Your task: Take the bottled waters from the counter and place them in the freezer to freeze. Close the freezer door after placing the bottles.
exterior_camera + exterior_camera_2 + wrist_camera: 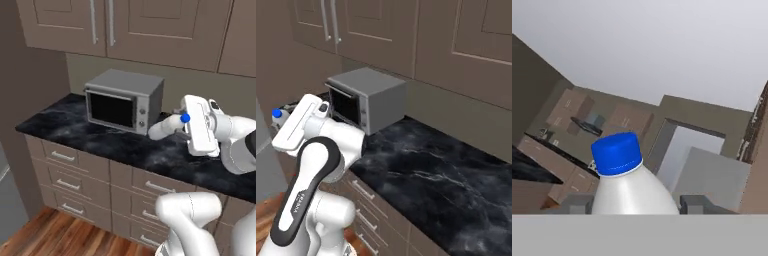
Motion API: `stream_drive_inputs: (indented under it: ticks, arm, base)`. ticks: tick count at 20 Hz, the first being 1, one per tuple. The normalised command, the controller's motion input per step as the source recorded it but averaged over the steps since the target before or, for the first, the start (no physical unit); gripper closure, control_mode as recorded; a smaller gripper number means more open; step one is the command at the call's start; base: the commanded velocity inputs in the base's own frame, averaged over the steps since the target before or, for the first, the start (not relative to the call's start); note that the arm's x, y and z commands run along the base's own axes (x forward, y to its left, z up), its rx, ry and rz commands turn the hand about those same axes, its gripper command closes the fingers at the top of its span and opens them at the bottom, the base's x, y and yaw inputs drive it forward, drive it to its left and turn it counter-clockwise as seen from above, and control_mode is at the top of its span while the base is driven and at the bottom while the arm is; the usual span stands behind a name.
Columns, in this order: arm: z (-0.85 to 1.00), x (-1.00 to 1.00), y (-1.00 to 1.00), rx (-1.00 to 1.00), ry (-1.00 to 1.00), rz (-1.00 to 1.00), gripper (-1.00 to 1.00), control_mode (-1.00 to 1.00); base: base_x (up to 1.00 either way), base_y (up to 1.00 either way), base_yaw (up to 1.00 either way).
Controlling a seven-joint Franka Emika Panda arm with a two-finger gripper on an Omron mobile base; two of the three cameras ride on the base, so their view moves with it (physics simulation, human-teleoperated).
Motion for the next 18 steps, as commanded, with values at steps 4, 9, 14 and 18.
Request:
stream_drive_inputs:
  ticks: [4, 9, 14, 18]
  arm:
    - [0.00, 0.00, 0.00, 0.00, 0.00, 0.00, 1.00, 1.00]
    - [0.00, 0.00, 0.00, 0.00, 0.00, 0.00, 1.00, 1.00]
    - [0.00, 0.00, 0.00, 0.00, 0.00, 0.00, 1.00, 1.00]
    - [0.00, 0.00, 0.00, 0.00, 0.00, 0.00, 1.00, 1.00]
  base:
    - [0.00, 0.64, 0.84]
    - [0.00, 0.78, 0.80]
    - [0.26, 0.98, 0.56]
    - [0.73, 1.00, 0.36]
